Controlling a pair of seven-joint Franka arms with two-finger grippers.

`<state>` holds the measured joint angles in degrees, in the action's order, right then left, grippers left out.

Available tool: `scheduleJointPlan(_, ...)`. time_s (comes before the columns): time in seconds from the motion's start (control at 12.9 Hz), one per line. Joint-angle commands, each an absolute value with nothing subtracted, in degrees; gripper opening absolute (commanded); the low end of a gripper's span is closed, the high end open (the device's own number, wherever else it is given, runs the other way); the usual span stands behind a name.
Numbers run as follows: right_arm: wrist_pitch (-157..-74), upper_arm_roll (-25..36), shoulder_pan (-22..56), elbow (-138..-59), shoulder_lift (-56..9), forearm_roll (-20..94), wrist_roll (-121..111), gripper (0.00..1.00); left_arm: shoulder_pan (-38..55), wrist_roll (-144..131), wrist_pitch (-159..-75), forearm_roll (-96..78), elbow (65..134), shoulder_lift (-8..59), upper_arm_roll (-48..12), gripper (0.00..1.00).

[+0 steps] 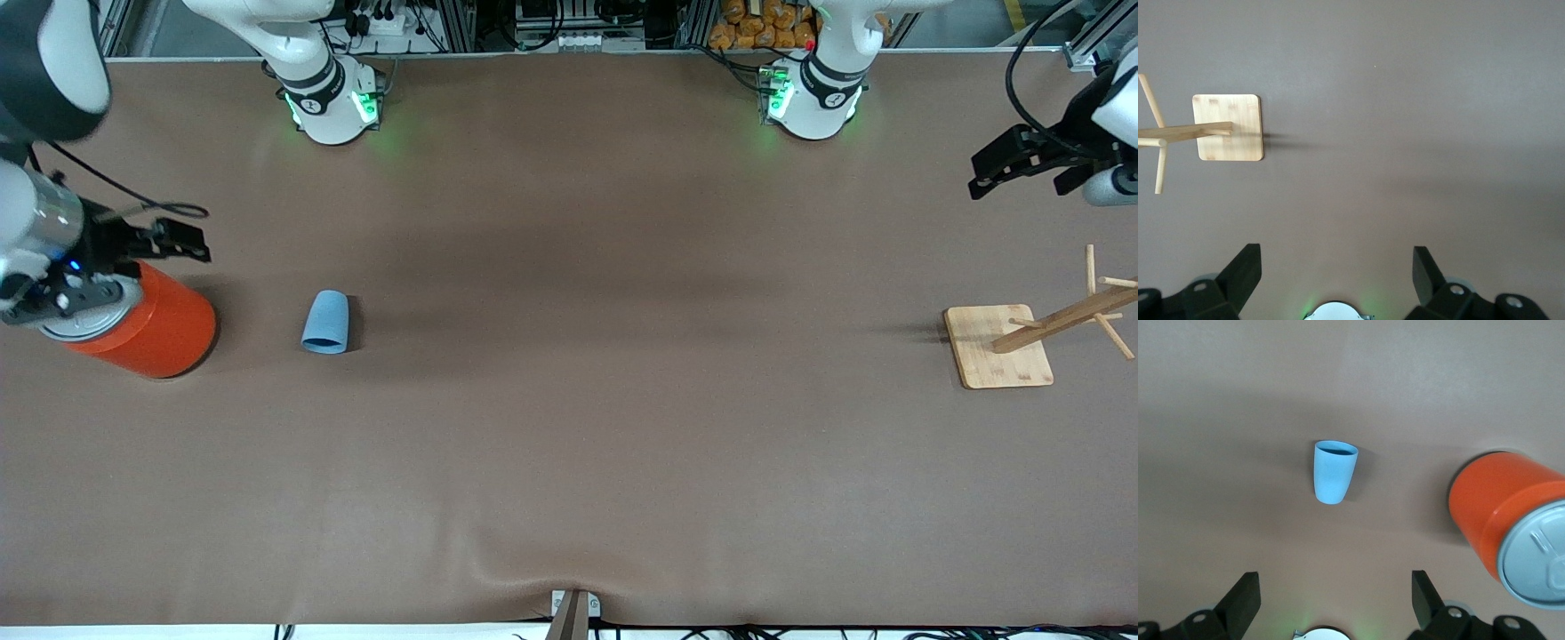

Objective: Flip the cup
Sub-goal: 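Move the right gripper down toward the blue cup lying on its side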

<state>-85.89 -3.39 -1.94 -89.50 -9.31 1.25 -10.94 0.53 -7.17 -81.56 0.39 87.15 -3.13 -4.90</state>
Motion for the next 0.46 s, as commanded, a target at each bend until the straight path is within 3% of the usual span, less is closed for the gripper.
scheduleJointPlan(0.0,-89.02,-3.34,-0.18,-90.33,-10.9,0.88,-10.9,1.0,0.44,-7.03,-80.77,0.26,87.1,-3.6,-5.01,1.0)
scheduleJointPlan(0.15,-91.13,-3.34,-0.17,-92.62,-12.56,0.88,-10.11,1.0,0.35,-7.03,-80.86,0.18,87.1,-3.52,-5.01,1.0)
scheduleJointPlan(0.39,-103.22,-3.43,0.0,-106.73,-9.25,4.3,-6.51,1.0,0.18,-7.03,-81.12,0.09,86.84,-3.25,-5.01,1.0)
